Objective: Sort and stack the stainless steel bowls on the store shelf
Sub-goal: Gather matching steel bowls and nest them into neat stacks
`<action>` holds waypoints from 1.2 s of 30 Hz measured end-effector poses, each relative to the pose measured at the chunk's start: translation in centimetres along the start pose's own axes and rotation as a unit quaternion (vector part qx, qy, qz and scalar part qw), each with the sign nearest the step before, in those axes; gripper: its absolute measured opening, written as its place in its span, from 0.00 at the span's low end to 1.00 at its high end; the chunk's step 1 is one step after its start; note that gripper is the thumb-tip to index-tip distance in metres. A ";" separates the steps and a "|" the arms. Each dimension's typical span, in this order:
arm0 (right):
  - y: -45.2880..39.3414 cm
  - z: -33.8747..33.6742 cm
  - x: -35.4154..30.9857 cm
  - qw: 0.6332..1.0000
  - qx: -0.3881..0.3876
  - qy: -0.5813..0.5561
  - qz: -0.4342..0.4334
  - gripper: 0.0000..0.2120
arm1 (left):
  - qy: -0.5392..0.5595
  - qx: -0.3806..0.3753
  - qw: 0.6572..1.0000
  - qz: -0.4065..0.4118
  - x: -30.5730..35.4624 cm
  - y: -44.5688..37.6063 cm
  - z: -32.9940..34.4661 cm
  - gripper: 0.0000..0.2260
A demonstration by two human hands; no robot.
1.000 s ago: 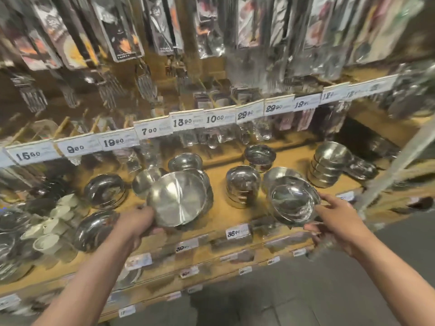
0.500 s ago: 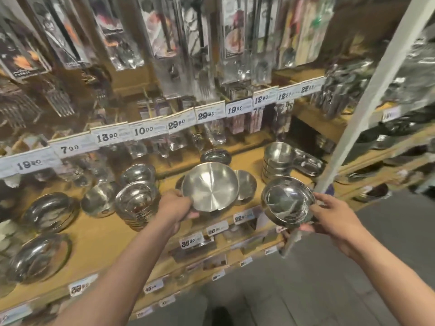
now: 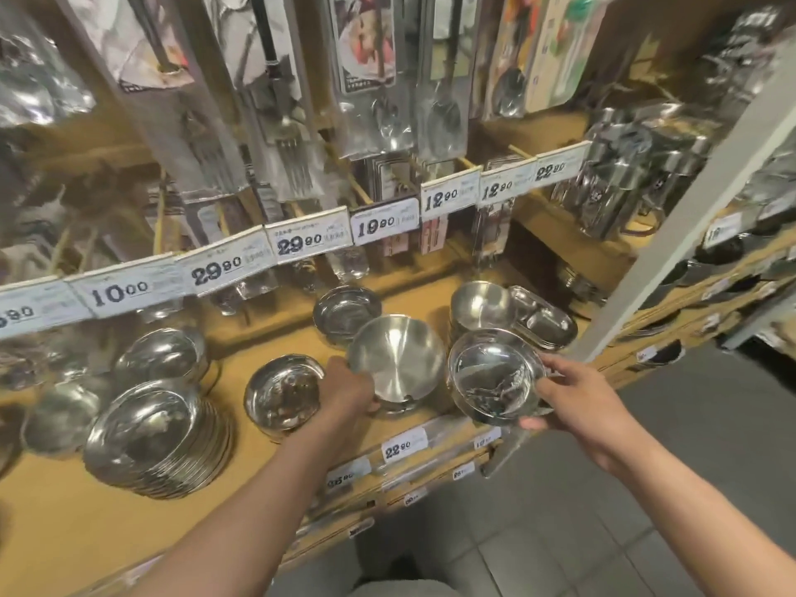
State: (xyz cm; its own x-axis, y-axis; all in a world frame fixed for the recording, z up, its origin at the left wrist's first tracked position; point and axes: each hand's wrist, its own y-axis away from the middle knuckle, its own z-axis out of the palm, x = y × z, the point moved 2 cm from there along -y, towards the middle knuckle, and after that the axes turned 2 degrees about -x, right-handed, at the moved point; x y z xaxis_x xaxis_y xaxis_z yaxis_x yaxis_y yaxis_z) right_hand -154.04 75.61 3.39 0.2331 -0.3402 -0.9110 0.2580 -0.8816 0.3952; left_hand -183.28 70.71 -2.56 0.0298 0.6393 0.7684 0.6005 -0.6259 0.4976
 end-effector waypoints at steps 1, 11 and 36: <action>-0.6 -0.1 0.0 1.000 -0.003 -0.003 0.003 0.17 | -0.013 0.011 1.000 0.001 -0.1 -0.3 0.4 0.12; -4.5 -0.1 -0.3 0.996 -0.087 0.025 0.023 0.18 | -0.012 0.052 0.996 -0.070 -1.2 -1.2 3.0 0.26; -6.1 -0.4 -0.8 0.976 -0.202 0.076 0.041 0.21 | -0.003 0.115 0.991 -0.073 -0.9 0.7 3.4 0.14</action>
State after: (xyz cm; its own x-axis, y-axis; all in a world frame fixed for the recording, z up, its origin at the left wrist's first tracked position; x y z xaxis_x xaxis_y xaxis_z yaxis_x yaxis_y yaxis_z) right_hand -155.45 81.40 1.69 0.3967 -0.3257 -0.8582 0.5740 -0.6415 0.5088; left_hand -180.14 71.20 -4.31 -0.0662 0.7185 0.6923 0.7647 -0.4092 0.4978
